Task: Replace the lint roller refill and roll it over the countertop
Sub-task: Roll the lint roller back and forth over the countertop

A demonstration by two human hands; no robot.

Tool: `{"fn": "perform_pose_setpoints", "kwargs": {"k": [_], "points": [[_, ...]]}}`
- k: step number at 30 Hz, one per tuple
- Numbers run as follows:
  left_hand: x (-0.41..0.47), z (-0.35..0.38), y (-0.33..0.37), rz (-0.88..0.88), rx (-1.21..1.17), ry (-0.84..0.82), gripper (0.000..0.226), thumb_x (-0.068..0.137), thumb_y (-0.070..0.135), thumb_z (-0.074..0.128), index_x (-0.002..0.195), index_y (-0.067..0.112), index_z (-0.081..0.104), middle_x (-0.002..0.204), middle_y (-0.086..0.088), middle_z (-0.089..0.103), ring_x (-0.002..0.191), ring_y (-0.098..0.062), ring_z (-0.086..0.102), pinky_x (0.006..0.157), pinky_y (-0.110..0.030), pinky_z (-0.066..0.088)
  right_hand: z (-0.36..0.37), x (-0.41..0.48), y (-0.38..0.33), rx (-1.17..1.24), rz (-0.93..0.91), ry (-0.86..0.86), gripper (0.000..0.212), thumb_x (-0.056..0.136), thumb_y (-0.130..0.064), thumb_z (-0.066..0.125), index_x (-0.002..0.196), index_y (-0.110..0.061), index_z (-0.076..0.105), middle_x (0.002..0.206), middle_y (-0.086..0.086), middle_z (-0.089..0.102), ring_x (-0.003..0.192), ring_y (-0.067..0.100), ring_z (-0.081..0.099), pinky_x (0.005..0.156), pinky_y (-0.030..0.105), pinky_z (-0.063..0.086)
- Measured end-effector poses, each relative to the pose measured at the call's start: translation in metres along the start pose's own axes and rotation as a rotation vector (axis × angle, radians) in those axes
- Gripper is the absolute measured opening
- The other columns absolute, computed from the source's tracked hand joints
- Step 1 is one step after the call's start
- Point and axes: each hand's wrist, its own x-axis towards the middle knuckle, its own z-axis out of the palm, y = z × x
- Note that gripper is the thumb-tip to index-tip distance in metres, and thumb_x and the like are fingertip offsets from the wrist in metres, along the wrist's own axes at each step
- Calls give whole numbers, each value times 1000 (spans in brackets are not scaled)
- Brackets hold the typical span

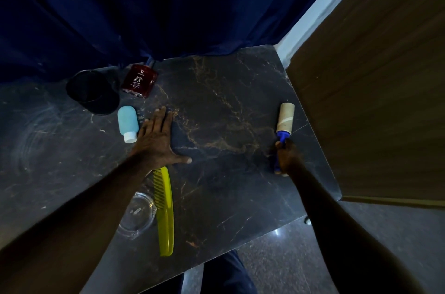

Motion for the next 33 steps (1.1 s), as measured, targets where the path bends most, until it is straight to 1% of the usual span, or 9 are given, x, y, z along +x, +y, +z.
{"fn": "perform_pose_setpoints", "kwargs": {"k": [3, 5, 13, 16, 20, 25, 27, 30, 33], "points": [[-1, 0, 1, 1, 2, 2, 161, 49, 94, 71, 166, 19, -9, 175, -5, -12, 162, -28, -5, 130, -49, 4, -7, 1, 6, 77, 75, 5, 36, 105, -37, 41, 128, -12, 52, 115, 21, 60, 101, 36, 63, 93, 53, 53], [-1, -1, 1, 0, 0, -1, 161, 49, 94, 72, 166, 19, -9, 175, -5, -13, 162, -28, -5, 130, -48, 4, -13, -1, 15, 70, 99, 21, 36, 105, -39, 41, 127, -13, 51, 107, 18, 61, 85, 30, 63, 79, 46, 56], [1, 2, -1, -1, -1, 6, 162, 47, 98, 68, 166, 19, -9, 175, -4, -12, 162, -26, -6, 130, -49, 5, -25, 0, 26, 44, 185, 41, 40, 103, -44, 42, 127, -13, 51, 94, 15, 63, 81, 34, 69, 71, 47, 60], [1, 3, -2, -6, -4, 13, 163, 45, 99, 65, 166, 19, -9, 175, -2, -11, 162, -26, -5, 129, -49, 6, -26, 0, 27, 116, 253, 48, 37, 102, -44, 44, 124, -14, 50, 84, 12, 61, 64, 27, 68, 53, 37, 57], [3, 5, -4, -3, -11, 13, 164, 44, 100, 65, 166, 20, -10, 175, -1, -14, 162, -25, -7, 128, -48, 5, -27, 0, 26, 181, 290, 6, 32, 103, -45, 43, 121, -19, 46, 86, 12, 62, 65, 28, 68, 52, 37, 56], [2, 4, -3, -3, -10, 21, 162, 45, 98, 66, 165, 21, -11, 175, -1, -13, 162, -27, -5, 129, -48, 6, -19, 1, 13, 82, 186, -42, 32, 105, -40, 40, 124, -15, 47, 84, 10, 58, 70, 26, 65, 46, 32, 50], [2, 4, -3, -4, -11, 15, 162, 46, 98, 67, 165, 21, -12, 175, -1, -14, 162, -26, -7, 129, -48, 5, -9, 1, -1, 62, 123, -48, 32, 106, -35, 40, 123, -10, 49, 87, 10, 59, 71, 23, 62, 51, 31, 51], [1, 3, -3, -5, -22, 12, 162, 47, 97, 68, 165, 22, -13, 175, -1, -15, 162, -26, -8, 129, -48, 5, 10, -5, -22, 7, 9, -29, 35, 104, -28, 45, 127, -3, 56, 109, 21, 62, 98, 34, 62, 87, 41, 49], [0, 2, -2, -9, -20, 8, 161, 47, 97, 68, 164, 22, -14, 174, 0, -17, 162, -25, -9, 129, -48, 4, 30, -21, -42, 36, -85, -35, 33, 103, -18, 48, 127, 3, 56, 121, 29, 60, 113, 41, 59, 97, 42, 45]]}}
